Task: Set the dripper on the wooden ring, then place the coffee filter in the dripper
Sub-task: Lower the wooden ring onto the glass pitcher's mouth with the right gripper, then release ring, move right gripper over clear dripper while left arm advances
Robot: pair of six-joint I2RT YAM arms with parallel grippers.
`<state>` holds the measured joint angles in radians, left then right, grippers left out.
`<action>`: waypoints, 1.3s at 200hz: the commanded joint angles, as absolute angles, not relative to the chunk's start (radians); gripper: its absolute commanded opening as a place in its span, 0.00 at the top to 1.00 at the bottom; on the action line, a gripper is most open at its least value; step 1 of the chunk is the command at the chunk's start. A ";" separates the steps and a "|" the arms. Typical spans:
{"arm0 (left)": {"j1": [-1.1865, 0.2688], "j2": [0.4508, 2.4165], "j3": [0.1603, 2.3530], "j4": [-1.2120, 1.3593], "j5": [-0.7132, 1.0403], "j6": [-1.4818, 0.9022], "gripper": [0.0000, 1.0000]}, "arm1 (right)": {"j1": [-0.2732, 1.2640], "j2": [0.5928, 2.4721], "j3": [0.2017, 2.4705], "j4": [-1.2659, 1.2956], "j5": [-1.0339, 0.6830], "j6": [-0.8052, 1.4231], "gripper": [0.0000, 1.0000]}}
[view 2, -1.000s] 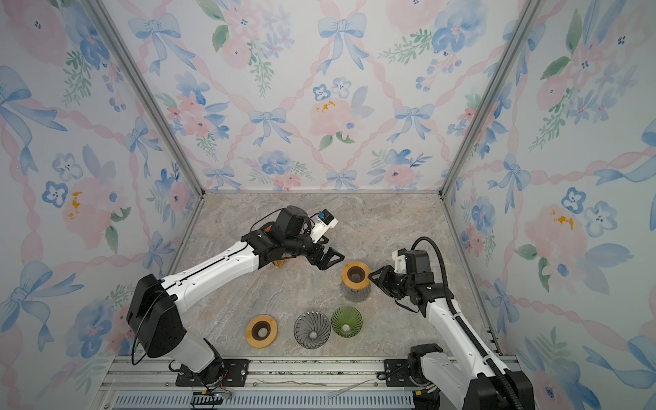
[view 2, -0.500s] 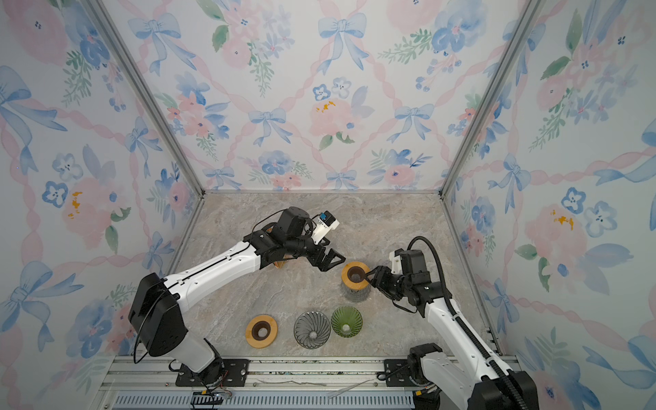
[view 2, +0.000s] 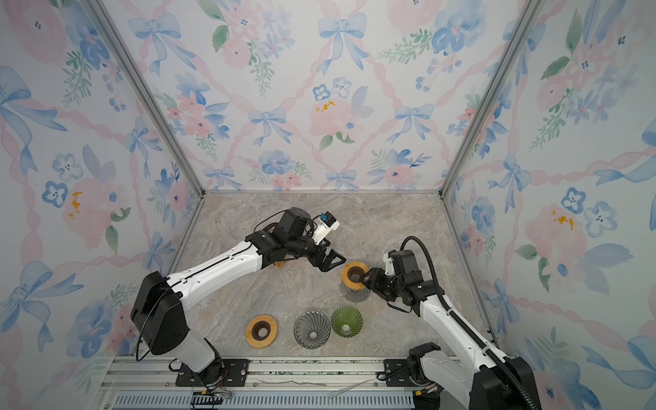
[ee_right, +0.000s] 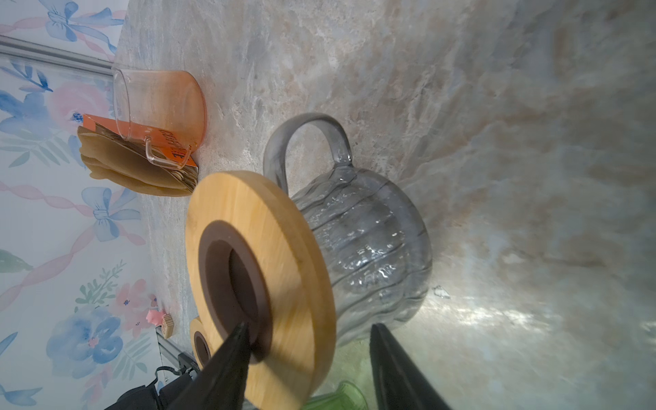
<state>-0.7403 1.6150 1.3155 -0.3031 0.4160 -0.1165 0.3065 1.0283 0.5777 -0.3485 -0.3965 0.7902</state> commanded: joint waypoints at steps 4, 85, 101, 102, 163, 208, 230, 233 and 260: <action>-0.748 1.627 1.320 -0.315 0.431 -0.130 0.02 | 0.324 1.048 0.604 -0.331 -0.358 0.818 0.46; -0.752 1.624 1.321 -0.314 0.430 -0.129 0.02 | 0.324 1.018 0.594 -0.357 -0.333 0.823 0.61; -0.752 1.627 1.321 -0.314 0.430 -0.129 0.02 | 0.325 1.019 0.594 -0.356 -0.333 0.824 0.60; -0.752 1.626 1.321 -0.314 0.430 -0.130 0.02 | 0.325 1.019 0.593 -0.356 -0.333 0.825 0.60; -0.752 1.626 1.321 -0.315 0.428 -0.130 0.02 | 0.325 1.007 0.600 -0.382 -0.318 0.811 0.54; -0.752 1.604 1.320 -0.315 0.433 -0.124 0.02 | 0.327 0.944 0.646 -0.499 -0.278 0.716 0.45; -0.752 1.585 1.321 -0.315 0.433 -0.123 0.02 | 0.336 0.903 0.669 -0.559 -0.277 0.677 0.42; -0.752 1.582 1.321 -0.315 0.433 -0.123 0.02 | 0.340 0.898 0.672 -0.570 -0.274 0.673 0.42; -0.755 1.535 1.322 -0.320 0.434 -0.140 0.02 | 0.413 0.853 0.720 -0.694 -0.205 0.631 0.42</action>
